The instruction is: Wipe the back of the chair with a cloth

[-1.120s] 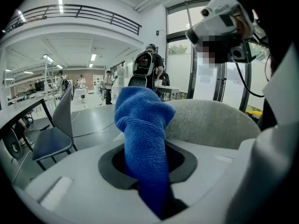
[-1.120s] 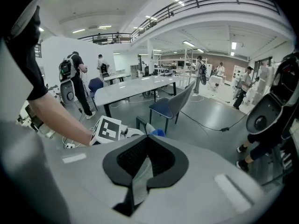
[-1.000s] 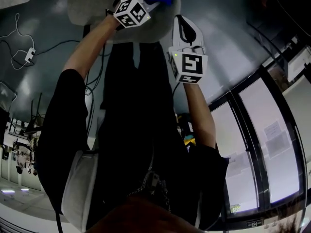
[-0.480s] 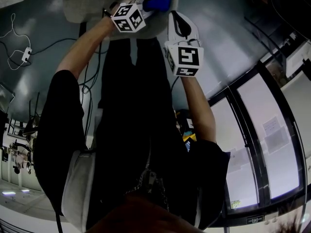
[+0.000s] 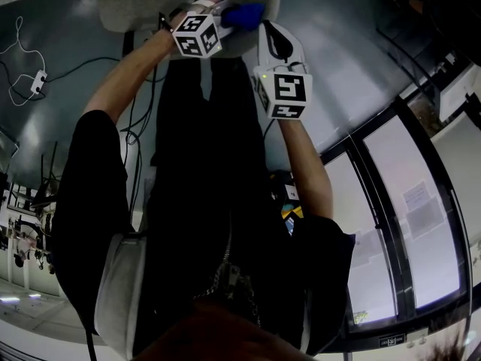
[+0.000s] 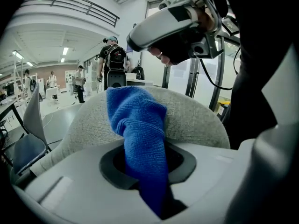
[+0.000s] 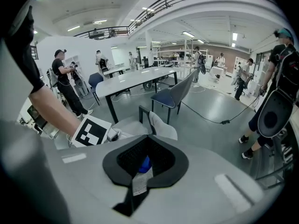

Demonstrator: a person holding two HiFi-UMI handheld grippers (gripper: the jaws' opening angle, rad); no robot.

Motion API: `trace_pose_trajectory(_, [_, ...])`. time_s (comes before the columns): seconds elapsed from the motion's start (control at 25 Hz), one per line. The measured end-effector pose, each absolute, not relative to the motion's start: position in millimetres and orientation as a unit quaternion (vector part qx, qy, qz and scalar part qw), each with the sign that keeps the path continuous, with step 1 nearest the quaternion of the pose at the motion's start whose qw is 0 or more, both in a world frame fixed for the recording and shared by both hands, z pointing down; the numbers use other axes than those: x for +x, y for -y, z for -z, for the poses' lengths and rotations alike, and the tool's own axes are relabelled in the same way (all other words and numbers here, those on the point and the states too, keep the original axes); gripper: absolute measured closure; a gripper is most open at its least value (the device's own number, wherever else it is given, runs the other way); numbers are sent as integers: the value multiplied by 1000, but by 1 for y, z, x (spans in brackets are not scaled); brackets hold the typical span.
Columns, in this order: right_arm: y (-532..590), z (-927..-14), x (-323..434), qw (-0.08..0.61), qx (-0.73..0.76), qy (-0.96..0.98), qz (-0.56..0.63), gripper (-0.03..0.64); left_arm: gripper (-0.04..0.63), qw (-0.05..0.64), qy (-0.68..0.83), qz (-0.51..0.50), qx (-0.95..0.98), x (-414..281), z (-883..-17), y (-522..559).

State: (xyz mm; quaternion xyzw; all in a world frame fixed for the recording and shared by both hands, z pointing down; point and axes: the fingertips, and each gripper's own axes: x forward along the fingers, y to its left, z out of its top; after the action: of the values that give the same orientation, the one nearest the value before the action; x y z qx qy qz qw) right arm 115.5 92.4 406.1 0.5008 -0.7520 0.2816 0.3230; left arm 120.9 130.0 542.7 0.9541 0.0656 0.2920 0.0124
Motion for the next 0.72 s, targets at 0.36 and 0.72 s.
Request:
trace_pose_trajectory(0.36, [-101, -408, 112, 325, 498, 752, -284, 614, 503, 3, -98, -308, 946, 104, -547, -158])
trace_pose_trajectory(0.72, [-96, -406, 108, 325, 491, 758, -280, 614, 502, -4, -159, -327, 932, 78, -552, -192])
